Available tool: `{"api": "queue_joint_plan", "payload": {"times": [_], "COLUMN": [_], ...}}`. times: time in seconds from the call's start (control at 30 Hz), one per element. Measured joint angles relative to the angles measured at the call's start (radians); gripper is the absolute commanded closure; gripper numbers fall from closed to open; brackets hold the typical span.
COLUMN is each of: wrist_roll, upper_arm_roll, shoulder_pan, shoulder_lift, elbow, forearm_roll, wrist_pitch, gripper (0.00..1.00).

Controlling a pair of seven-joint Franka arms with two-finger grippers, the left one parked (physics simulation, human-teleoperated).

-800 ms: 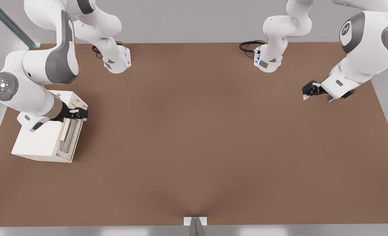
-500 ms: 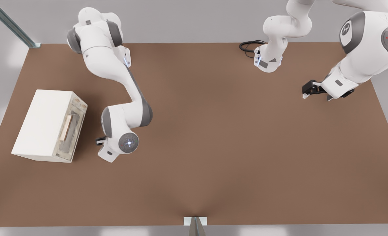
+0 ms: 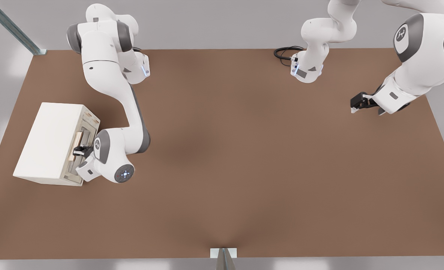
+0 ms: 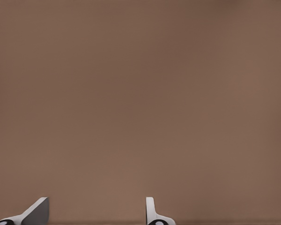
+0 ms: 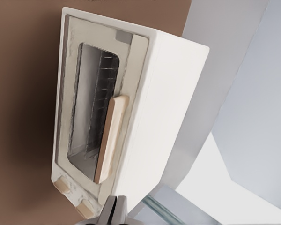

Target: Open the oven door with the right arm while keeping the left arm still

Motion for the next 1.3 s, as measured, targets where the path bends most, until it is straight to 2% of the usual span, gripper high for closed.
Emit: {"api": "queue_joint_plan", "payload": {"times": [0.5, 1.3], "wrist_roll": [0.059, 0.076], "upper_arm_roll": [-0.013, -0.014], "shoulder_pan": [-0.036, -0.093], "shoulder_lift": [-0.059, -0.071], "elbow": [-0.22, -0.329], "forearm_roll": [-0.006, -0.045], "wrist_pitch": [0.127, 0.217], "gripper": [0.79, 0.79]}}
